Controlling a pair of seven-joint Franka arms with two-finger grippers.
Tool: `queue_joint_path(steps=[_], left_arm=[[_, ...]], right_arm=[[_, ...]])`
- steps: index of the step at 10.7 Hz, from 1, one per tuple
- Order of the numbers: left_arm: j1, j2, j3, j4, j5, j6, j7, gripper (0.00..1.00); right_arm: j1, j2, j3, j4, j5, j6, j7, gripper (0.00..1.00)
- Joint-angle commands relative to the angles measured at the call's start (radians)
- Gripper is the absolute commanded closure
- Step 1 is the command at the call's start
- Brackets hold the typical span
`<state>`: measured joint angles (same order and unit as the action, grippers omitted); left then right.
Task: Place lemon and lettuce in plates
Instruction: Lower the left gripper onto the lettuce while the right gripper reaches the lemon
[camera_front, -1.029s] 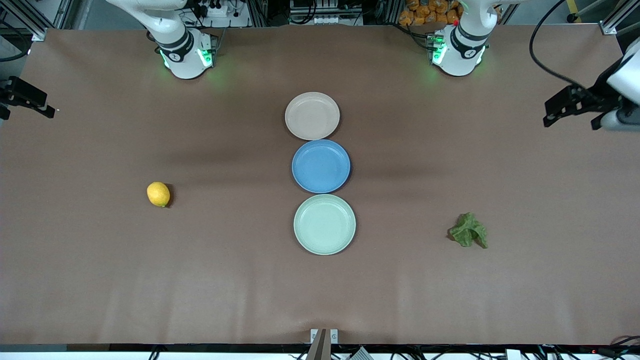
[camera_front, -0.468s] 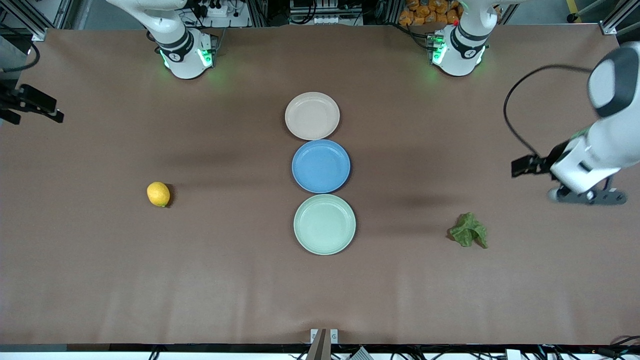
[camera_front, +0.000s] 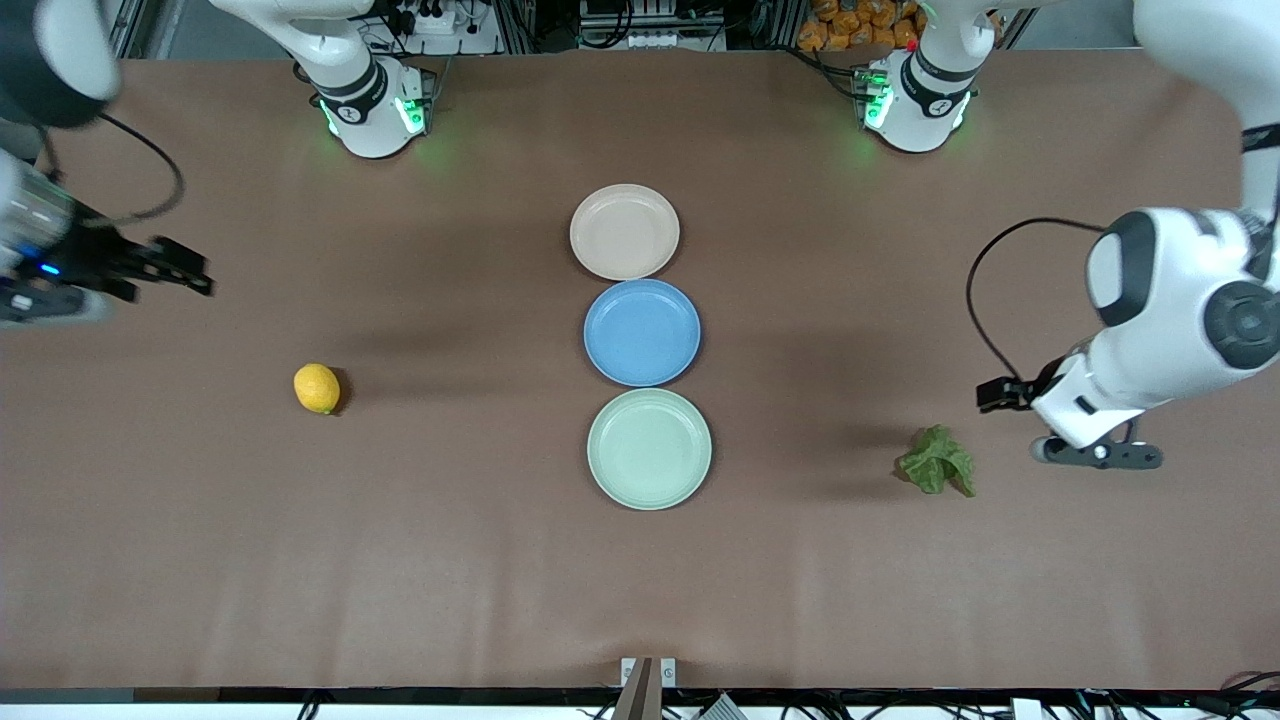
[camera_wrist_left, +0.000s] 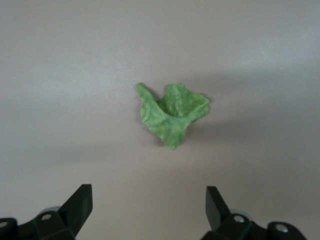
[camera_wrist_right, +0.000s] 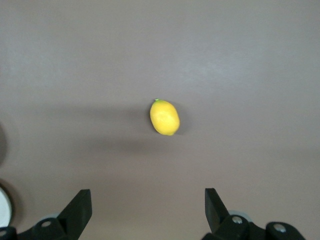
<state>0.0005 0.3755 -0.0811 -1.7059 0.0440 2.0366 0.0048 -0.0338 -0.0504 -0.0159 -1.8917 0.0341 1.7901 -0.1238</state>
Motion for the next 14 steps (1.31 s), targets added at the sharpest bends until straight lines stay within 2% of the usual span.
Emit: queue_joint_path(steps=[1,2,6,8,10,12,14], left_arm=[[-0.011,0.052,-0.003,-0.107,0.024,0.186,-0.003,0.0],[-0.019,0.072,-0.002,-0.138,0.024,0.251,-0.003,0.0],[-0.02,0.173,-0.002,-0.141,0.065,0.385,-0.002,0.0],[-0.02,0.197,-0.002,-0.132,0.111,0.404,-0.002,0.0],[-0.02,0.223,-0.002,-0.109,0.116,0.41,-0.002,0.0],[-0.02,0.227,-0.002,-0.101,0.116,0.41,-0.002,0.0],[-0.02,0.243,-0.002,-0.083,0.116,0.415,-0.003,0.0]], right_arm=[[0.05,-0.008,0.001,-0.24,-0.002,0.272,0.015,0.0],[0.058,0.013,0.001,-0.297,-0.002,0.361,0.013,0.0],[0.072,0.174,0.001,-0.308,-0.01,0.48,0.001,0.0],[0.074,0.257,0.001,-0.306,-0.011,0.558,0.0,0.0],[0.072,0.343,0.001,-0.3,-0.063,0.633,-0.029,0.0],[0.063,0.435,0.001,-0.299,-0.066,0.728,-0.06,0.0],[0.063,0.486,0.001,-0.297,-0.068,0.796,-0.083,0.0]])
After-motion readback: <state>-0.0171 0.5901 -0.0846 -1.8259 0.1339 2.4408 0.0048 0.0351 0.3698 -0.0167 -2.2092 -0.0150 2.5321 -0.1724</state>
